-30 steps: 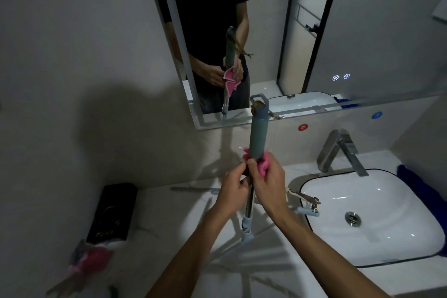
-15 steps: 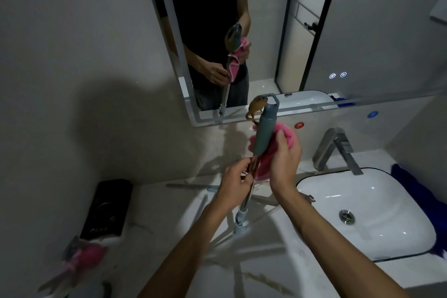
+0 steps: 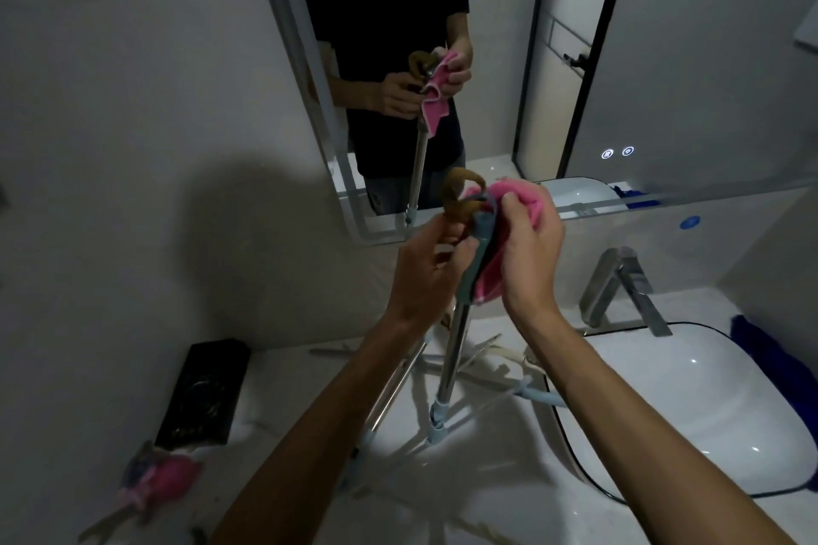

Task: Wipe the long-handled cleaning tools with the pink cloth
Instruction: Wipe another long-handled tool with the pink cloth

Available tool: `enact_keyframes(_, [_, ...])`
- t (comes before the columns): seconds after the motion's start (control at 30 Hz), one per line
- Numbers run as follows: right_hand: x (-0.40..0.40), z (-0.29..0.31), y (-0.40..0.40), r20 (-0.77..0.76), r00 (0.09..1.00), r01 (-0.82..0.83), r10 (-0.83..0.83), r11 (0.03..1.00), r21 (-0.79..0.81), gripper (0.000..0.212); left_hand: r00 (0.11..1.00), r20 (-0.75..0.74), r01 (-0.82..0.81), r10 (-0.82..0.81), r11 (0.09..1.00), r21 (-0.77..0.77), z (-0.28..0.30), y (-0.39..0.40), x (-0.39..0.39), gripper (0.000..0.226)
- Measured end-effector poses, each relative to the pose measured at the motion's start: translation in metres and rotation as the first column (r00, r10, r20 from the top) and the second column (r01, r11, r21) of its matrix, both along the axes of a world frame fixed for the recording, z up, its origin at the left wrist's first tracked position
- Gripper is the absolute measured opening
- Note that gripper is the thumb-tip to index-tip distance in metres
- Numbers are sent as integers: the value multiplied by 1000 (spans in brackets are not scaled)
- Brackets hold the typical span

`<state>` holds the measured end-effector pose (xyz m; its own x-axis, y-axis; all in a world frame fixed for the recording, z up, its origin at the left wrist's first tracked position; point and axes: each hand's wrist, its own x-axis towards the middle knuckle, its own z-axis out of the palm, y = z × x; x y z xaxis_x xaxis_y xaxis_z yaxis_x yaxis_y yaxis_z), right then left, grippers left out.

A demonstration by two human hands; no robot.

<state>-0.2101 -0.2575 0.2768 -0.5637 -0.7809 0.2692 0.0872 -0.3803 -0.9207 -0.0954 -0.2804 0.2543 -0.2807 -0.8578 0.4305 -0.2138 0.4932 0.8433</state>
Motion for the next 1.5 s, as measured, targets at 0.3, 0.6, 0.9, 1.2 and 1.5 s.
enact_keyframes(0.3, [1,-13,-8,-138,898,-407,417,908,95,70,952,-230,-184,201,979,92,19,-11,-7,25])
enact_keyframes(0.6, [16,-54,-12,-347,889,-313,299,950,16,60,950,-173,-246,260,964,97,18,-13,3,12])
enact_keyframes(0.9, [33,-59,-3,-343,912,-252,222,967,-44,42,952,-188,-238,243,970,49,17,-1,17,12])
enact_keyframes(1.2, [64,-42,6,-466,867,-241,173,966,-90,34,961,-219,-176,172,984,0,20,6,58,14])
enact_keyframes(1.5, [94,-41,25,-382,916,-149,124,988,-36,37,927,-359,-114,106,993,-3,18,8,78,20])
